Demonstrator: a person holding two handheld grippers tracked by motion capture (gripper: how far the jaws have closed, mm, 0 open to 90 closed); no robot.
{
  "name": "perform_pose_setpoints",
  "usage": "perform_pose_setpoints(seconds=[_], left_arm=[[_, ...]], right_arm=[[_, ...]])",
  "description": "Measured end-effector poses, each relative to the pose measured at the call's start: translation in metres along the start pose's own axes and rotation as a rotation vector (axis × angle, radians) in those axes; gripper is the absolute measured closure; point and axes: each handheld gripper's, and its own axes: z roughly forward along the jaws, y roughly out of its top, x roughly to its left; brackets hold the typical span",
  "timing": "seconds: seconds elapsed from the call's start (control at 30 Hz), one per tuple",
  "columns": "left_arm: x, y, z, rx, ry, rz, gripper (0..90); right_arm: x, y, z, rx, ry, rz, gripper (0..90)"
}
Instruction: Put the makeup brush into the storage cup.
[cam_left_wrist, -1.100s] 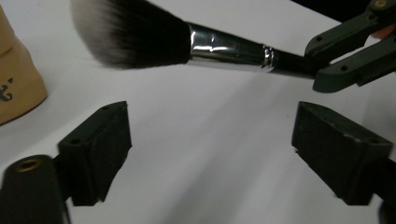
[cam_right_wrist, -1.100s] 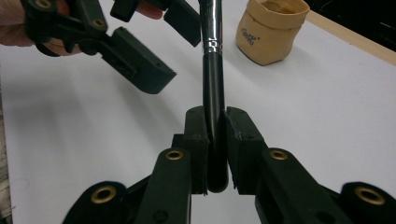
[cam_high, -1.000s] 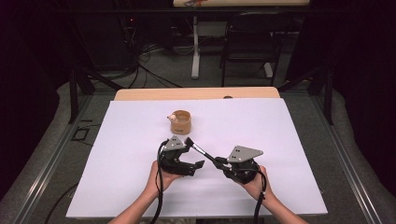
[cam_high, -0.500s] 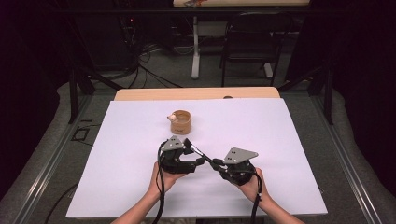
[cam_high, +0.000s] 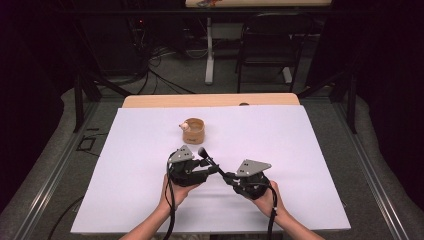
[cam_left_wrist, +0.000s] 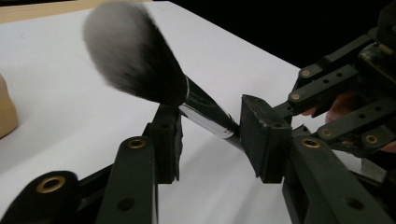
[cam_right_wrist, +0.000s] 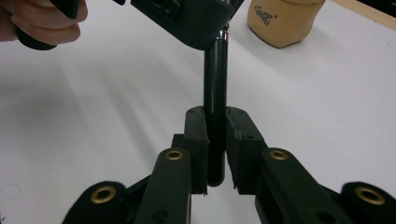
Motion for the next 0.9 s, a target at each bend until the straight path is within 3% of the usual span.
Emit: perform_pose_setpoints(seconds=[0.23,0.33,0.57,0.63,0.9], left_arm=[[-0.002,0.000,0.001,-0.001,-0.007,0.007,65.4],[-0.004,0.000,-0.001,-0.032,-0.013,-0.010,68.5],[-0.007,0.001,0.000,-0.040,-0.040,-0.003,73.7],[-0.008,0.001,0.001,-0.048,-0.058,-0.017,75.6],[-0.014,0.003,0.002,-0.044,-0.067,0.020,77.6]], right_arm=[[-0.001,-0.002,0.005,0.017,0.014,0.000,79.3],[-0.001,-0.003,0.006,0.021,0.027,0.002,79.3],[0.000,-0.003,0.010,0.031,0.043,0.001,79.2],[-0.001,-0.003,0.011,0.029,0.051,0.000,79.1],[-0.002,-0.003,0.010,0.027,0.061,0.000,78.3]])
